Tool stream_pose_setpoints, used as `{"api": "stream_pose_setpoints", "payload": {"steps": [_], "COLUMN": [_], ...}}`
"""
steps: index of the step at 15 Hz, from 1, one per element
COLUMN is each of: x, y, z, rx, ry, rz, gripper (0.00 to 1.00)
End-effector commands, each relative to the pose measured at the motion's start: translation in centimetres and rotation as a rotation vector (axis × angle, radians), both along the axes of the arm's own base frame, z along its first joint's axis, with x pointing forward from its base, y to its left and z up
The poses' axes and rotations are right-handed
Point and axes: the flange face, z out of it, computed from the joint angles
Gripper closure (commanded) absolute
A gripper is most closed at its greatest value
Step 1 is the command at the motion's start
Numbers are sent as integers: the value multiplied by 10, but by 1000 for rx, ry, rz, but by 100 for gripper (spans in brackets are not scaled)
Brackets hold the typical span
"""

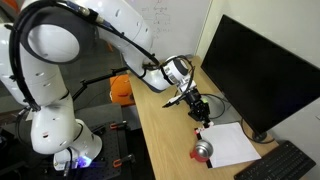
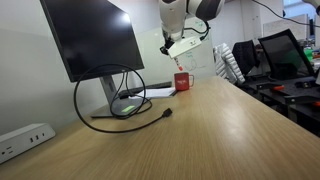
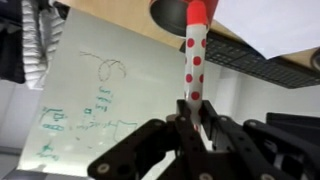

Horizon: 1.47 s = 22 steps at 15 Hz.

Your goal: Put the marker into the red mug.

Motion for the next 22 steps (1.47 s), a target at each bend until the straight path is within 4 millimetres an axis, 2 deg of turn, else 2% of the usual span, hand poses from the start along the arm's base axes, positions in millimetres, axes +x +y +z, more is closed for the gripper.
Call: {"api": "stream_pose_setpoints", "payload": {"steps": [1, 6, 14, 18, 22], "x": [-7, -8, 13, 36, 60], "y": [-10, -34, -72, -67, -54], "z": [4, 4, -1, -13, -39], "rx": [-44, -59, -116, -126, -118], "ry": [-72, -82, -88, -78, -53], "rz": [-150, -211, -289, -257, -224], "gripper": [95, 95, 95, 95, 95]}}
